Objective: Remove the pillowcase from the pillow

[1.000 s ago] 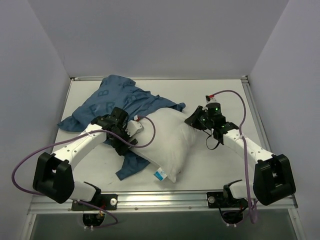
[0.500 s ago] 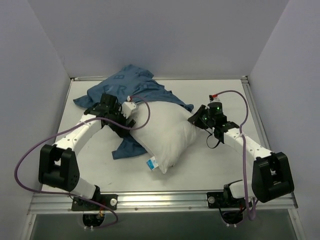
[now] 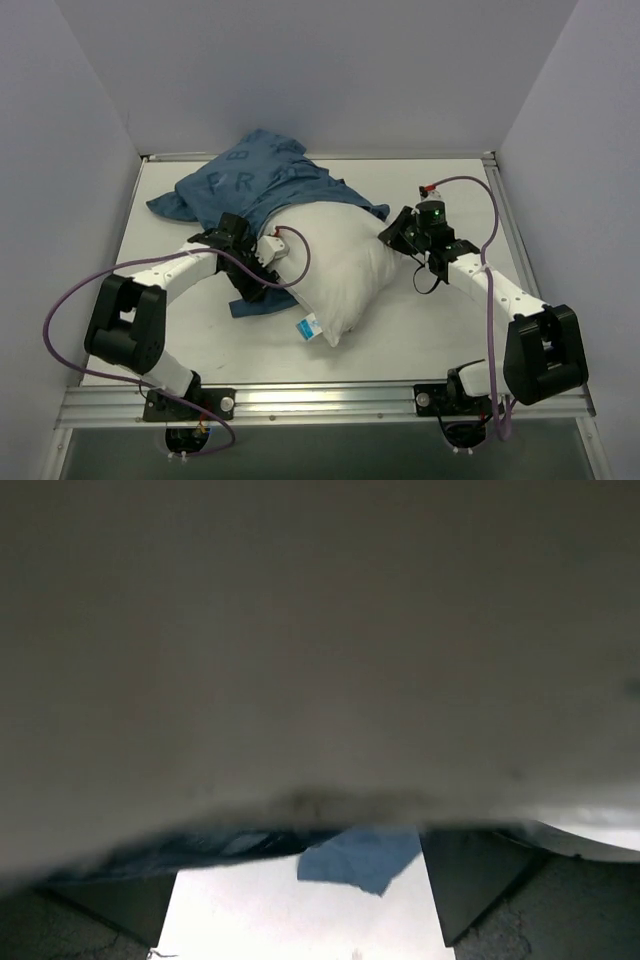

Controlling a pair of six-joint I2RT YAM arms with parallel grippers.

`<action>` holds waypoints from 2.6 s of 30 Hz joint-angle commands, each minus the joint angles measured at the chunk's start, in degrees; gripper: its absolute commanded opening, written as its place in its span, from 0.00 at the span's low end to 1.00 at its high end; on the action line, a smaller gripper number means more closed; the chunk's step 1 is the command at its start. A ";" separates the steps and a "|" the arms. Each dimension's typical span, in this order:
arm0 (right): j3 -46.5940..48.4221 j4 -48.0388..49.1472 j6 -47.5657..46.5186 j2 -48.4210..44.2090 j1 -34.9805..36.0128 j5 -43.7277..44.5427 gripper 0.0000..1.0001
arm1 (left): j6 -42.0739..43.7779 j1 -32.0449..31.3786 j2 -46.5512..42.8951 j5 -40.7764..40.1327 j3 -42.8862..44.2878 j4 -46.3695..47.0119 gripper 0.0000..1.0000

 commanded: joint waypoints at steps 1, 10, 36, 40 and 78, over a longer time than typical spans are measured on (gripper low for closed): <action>3.50 -2.86 -2.84 -0.33 -0.65 3.99 0.00 | -3.38 -3.47 3.61 -4.45 -0.75 11.20 0.96; 16.50 -12.19 -21.01 -5.23 12.56 14.87 0.98 | -4.61 1.71 -4.09 8.53 -2.07 8.92 0.02; 20.19 -3.20 -43.13 5.72 56.49 50.47 1.00 | -11.83 9.27 -11.85 19.88 14.27 -2.59 0.02; 31.34 -16.73 -37.91 15.46 51.91 53.82 1.00 | -12.00 9.27 -11.58 20.23 15.06 -2.85 0.02; 18.81 -49.44 -10.59 -4.27 38.81 14.64 0.00 | -15.60 27.11 22.59 -13.86 51.61 9.19 0.02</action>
